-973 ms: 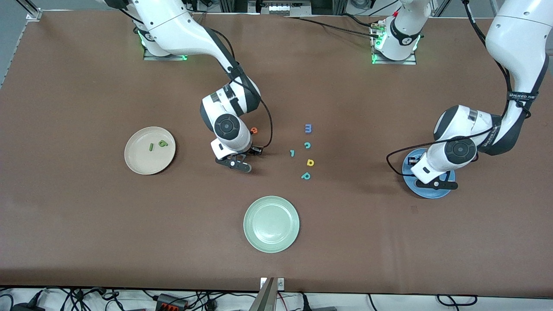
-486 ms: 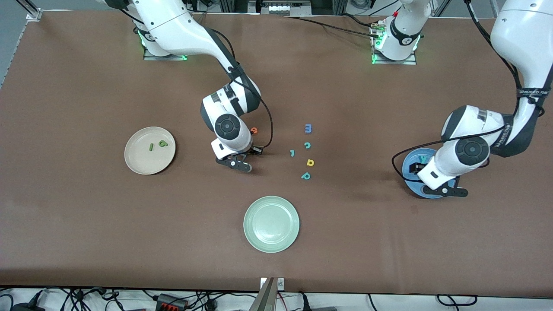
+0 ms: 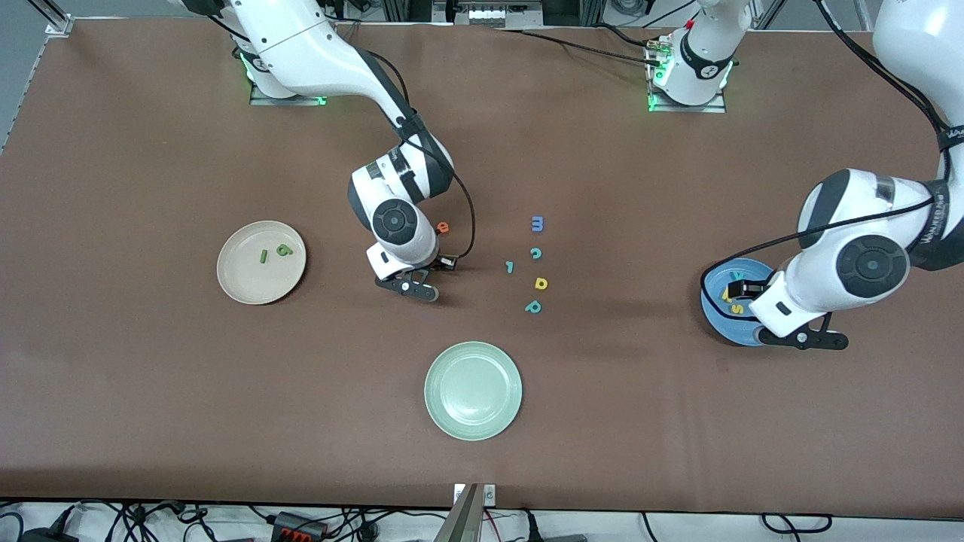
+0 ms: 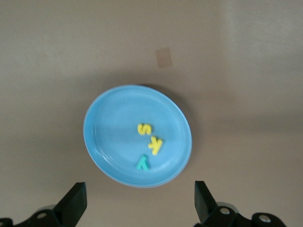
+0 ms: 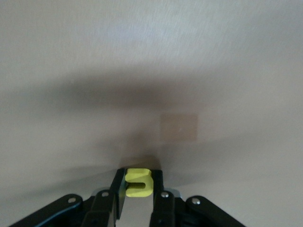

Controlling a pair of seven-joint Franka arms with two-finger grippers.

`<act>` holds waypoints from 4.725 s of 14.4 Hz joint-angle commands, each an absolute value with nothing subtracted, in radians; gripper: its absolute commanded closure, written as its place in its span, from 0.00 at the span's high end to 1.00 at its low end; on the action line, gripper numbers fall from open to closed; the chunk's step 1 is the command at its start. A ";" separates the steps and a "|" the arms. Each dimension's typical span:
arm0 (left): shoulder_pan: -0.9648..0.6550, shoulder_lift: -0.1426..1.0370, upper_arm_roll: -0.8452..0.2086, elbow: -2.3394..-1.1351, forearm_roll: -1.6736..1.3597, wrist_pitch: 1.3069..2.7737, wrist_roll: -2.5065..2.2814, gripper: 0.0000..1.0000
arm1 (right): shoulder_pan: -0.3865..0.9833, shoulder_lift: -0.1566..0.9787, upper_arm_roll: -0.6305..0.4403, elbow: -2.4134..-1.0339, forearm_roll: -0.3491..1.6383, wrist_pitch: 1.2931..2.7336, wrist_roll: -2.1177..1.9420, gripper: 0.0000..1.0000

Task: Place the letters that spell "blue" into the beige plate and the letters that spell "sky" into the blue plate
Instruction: 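Release the k on the blue plate while the right gripper carries u, then drop the u on the beige plate while the left gripper returns to rest, then move the right gripper back over the orange e, then grasp the orange e with the right gripper and lift it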

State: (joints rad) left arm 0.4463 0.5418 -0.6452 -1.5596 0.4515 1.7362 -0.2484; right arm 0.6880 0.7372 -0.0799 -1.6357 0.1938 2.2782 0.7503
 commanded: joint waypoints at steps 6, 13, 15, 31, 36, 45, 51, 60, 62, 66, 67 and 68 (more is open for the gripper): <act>0.399 0.494 -0.663 -1.318 0.309 1.379 -0.166 1.00 | 0.390 0.608 -0.129 -1.660 0.187 2.014 0.257 0.16; 0.139 0.218 -0.169 -1.409 0.007 1.388 0.127 1.00 | 0.154 0.531 -0.144 -1.839 0.189 1.973 -0.132 0.16; 0.020 0.113 -0.016 -1.512 -0.014 1.451 0.140 1.00 | 0.132 0.511 -0.146 -1.890 0.187 1.980 -0.152 0.17; -0.012 -0.055 -0.028 -1.715 0.038 1.648 0.094 1.00 | 0.426 0.518 -0.179 -1.825 0.274 2.083 -0.014 1.00; -0.024 -0.046 -0.029 -1.677 0.040 1.609 0.092 1.00 | 0.649 0.544 -0.179 -1.825 0.295 2.227 0.320 1.00; -0.025 -0.031 -0.048 -1.646 0.037 1.594 0.094 1.00 | 0.859 0.600 -0.179 -1.838 0.296 2.304 0.661 1.00; -0.029 0.041 -0.049 -1.559 0.025 1.594 0.092 1.00 | 0.922 0.632 -0.178 -1.847 0.298 2.349 0.752 0.80; -0.028 0.044 -0.049 -1.554 0.026 1.592 0.094 1.00 | 0.920 0.638 -0.170 -1.853 0.304 2.348 0.750 0.34; -0.029 0.044 -0.049 -1.555 0.026 1.591 0.094 1.00 | 0.920 0.637 -0.169 -1.852 0.304 2.349 0.747 0.20; -0.038 0.044 -0.051 -1.555 0.025 1.578 0.094 1.00 | 0.896 0.614 -0.182 -1.839 0.302 2.341 0.732 0.15; -0.047 0.044 -0.051 -1.554 0.025 1.578 0.094 1.00 | 0.879 0.603 -0.195 -1.835 0.298 2.339 0.727 0.15; -0.048 0.044 -0.051 -1.554 0.025 1.580 0.094 1.00 | 0.861 0.597 -0.213 -1.833 0.288 2.336 0.703 0.15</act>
